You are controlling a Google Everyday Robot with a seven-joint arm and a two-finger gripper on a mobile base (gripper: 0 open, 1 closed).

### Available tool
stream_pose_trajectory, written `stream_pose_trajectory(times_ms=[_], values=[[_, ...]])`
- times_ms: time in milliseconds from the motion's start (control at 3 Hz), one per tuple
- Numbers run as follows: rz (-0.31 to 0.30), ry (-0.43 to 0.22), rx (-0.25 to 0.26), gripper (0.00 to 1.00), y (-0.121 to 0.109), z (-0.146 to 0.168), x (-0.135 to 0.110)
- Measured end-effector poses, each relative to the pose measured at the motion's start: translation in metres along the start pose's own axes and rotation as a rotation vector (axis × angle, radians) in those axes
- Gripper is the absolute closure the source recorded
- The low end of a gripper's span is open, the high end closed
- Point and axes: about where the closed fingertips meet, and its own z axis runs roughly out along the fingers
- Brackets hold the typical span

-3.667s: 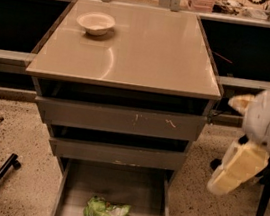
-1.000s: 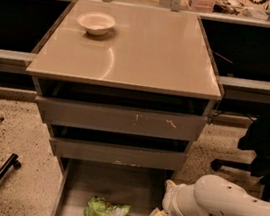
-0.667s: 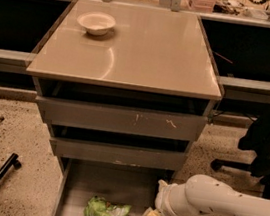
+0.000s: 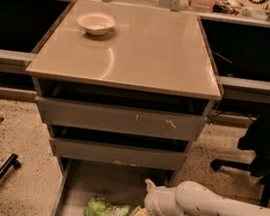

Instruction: Close middle drawer

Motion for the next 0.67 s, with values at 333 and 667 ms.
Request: stream_pose_trajectory(times_ms=[333,667], values=[[0.03,-0.071,-0.064,0.0,0.011,0.0504,0.0215],[0.03,-0.071,-0.064,0.0,0.011,0.0505,0.0216]])
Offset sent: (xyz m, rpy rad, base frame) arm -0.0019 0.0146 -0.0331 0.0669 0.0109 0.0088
